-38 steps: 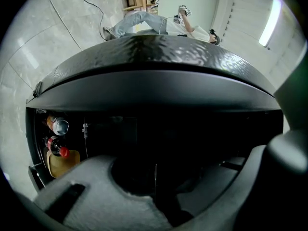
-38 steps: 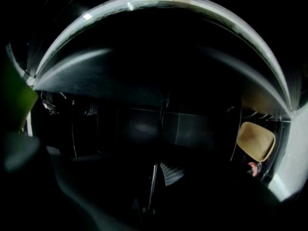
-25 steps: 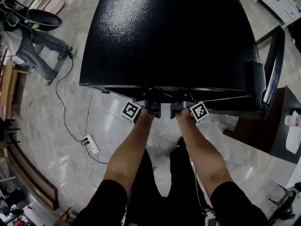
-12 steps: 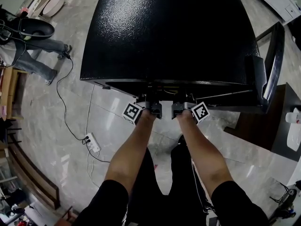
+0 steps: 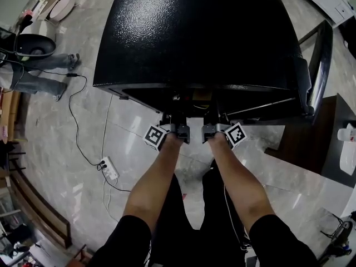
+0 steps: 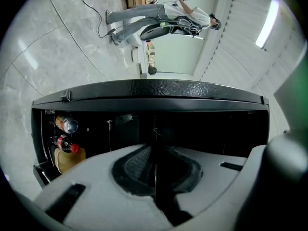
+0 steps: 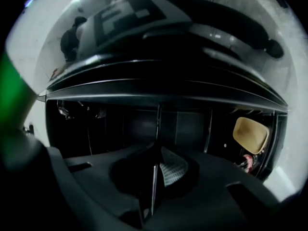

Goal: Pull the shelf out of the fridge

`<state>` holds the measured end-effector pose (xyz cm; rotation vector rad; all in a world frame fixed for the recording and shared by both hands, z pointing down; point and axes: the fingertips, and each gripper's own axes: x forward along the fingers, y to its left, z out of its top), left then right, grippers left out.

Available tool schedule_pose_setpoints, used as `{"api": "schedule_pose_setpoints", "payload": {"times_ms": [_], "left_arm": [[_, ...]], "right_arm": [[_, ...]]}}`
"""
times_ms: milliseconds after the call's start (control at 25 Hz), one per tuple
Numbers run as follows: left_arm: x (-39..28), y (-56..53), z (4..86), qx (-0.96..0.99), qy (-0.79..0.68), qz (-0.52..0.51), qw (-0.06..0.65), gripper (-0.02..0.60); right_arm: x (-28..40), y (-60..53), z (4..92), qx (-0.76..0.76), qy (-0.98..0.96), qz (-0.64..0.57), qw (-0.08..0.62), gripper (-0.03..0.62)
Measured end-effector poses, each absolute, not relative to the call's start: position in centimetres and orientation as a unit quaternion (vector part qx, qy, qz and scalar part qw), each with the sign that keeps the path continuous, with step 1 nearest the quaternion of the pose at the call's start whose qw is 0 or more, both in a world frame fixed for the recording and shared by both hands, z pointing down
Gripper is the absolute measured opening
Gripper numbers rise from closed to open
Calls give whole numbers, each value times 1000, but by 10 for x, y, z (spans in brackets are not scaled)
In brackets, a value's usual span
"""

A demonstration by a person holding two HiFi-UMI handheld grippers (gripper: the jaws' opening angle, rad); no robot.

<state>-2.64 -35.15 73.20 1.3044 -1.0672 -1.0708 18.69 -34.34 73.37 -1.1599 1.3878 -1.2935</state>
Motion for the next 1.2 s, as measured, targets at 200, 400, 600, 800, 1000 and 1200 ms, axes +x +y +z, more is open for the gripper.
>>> {"api": "schedule_pose_setpoints", "payload": {"times_ms": [200,400,600,800,1000,1200], "left_arm": [[-26,-341,731,549,-446,-453,542,35],[-26,-329,731,551,-449,-448,541,35],[-27,-321,731,546,-453,-447,545,35],[-27,-314,730,549,-446,-452,544,35],[-27,-304,731,555,-444,-444,547,35],[-28,-295,732,553,-446,-442,548,35]], "right_arm": [[187,-332,735,-467,559,-523,442,37],[187,-321,735,-465,559,-525,442,37],[186,-312,736,-465,562,-525,439,37],[186,-304,736,-463,559,-525,444,37],[185,-296,735,-460,562,-525,443,37],[186,-287,735,-461,563,-524,442,37]]}}
